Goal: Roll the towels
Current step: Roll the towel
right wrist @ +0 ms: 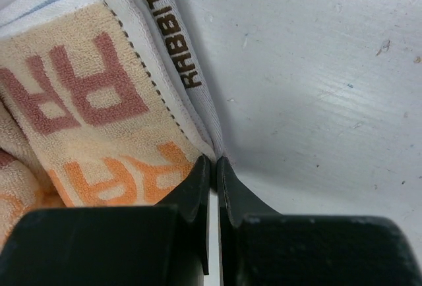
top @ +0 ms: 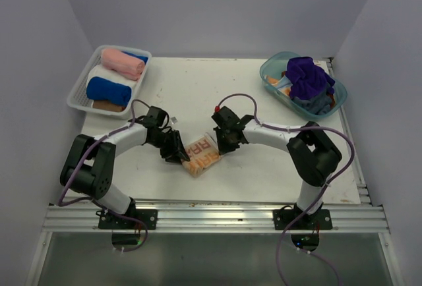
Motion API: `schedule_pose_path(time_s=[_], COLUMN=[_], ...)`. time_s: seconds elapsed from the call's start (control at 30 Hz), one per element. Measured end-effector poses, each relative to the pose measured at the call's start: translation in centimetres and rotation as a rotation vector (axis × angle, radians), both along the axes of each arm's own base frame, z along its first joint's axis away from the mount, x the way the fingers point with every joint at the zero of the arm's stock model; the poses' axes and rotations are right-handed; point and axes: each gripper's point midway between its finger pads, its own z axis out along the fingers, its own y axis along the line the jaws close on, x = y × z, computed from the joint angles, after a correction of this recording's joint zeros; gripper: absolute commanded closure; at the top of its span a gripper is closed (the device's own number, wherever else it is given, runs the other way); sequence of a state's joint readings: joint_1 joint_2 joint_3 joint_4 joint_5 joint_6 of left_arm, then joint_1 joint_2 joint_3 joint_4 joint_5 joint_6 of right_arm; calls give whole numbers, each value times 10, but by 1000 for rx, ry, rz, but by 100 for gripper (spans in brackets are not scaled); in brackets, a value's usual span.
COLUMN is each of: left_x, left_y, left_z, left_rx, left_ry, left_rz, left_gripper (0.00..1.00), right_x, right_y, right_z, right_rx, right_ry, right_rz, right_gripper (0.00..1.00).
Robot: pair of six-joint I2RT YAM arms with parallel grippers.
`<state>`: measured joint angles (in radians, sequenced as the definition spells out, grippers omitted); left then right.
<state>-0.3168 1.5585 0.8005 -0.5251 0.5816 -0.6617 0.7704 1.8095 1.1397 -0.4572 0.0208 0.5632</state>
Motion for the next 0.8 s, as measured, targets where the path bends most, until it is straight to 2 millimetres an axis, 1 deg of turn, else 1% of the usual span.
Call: schedule_pose_path(time_s=[0.1,0.13,0.17,0.2,0.23,0.27,0.33,0.4,0.5,0.57,0.63,0.7,0.8], left_x=[0,0,0,0,0,0,0,0,1,1,1,1,1], left_y=[1,1,1,1,1,1,1,1,1,1,1,0,0], left_z=[-4,-4,-4,-4,-4,-4,-4,-4,-4,-4,-4,-4,-4], left_rx=[10,13,14,14,16,16,16,16,19,19,19,19,19], left_ry=[17,20,22,25,28,31,33,36,41,43,45,45,46], left_rz=[9,13,17,23,27,32,34,39,48,51,54,54,54], left_gripper=[67,67,67,67,67,67,67,67,67,67,67,67,67], right_x=[2,2,3,3,3,4,6,6,-17,-40,-62,-80,-90], right_y=[-1,-2,-3,-5,-7,-8,-9,-7,37,66,89,107,120], right_z=[1,1,2,5,10,18,37,66,101,115,119,114,96], right_rx=[-9,-11,-14,-23,-29,-26,-35,-62,-66,-67,-79,-103,-152], right_ry=[-7,-10,-15,-24,-40,-61,-126,-234,-377,-454,-499,-524,-523], right_rz=[1,-1,-2,5,7,9,13,37,188,301,405,496,572], right_gripper=[71,54,48,46,45,43,43,44,45,45,46,47,48])
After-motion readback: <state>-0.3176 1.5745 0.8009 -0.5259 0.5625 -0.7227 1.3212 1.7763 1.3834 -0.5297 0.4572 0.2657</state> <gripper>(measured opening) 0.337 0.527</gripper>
